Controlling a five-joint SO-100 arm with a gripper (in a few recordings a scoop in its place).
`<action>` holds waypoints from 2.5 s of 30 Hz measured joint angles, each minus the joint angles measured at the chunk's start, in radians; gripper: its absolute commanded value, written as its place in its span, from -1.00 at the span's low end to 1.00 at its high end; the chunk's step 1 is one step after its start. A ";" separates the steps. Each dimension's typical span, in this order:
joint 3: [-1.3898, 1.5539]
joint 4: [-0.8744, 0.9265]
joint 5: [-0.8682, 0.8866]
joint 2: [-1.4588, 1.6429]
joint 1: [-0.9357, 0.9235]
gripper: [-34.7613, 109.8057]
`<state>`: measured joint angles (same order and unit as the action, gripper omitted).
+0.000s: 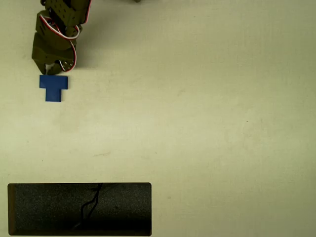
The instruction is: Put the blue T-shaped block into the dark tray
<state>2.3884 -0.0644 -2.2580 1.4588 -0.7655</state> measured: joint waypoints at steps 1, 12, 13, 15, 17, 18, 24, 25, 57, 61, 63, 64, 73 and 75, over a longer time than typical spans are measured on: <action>-0.009 -0.015 0.009 -0.017 0.009 -0.52; -0.173 -0.101 0.149 -0.187 0.141 -0.52; -0.192 -0.103 0.155 -0.204 0.149 -0.52; -0.241 -0.107 0.175 -0.239 0.163 -0.52; -0.275 -0.107 0.189 -0.264 0.178 -0.52; -0.296 -0.107 0.190 -0.278 0.179 -0.52; -0.374 -0.107 0.209 -0.337 0.198 -0.52; -0.385 -0.107 0.209 -0.347 0.198 -0.52; -0.764 -0.067 0.061 -0.600 0.103 -0.52; -0.815 -0.077 0.127 -0.634 0.190 -0.52; -0.819 -0.106 0.160 -0.650 0.239 -0.52; -0.821 -0.120 0.169 -0.655 0.268 -0.52; -0.825 -0.175 0.261 -0.673 0.410 -0.52; -0.825 -0.175 0.259 -0.673 0.407 -0.52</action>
<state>1.5631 -0.2393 -1.9988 0.7854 -0.3590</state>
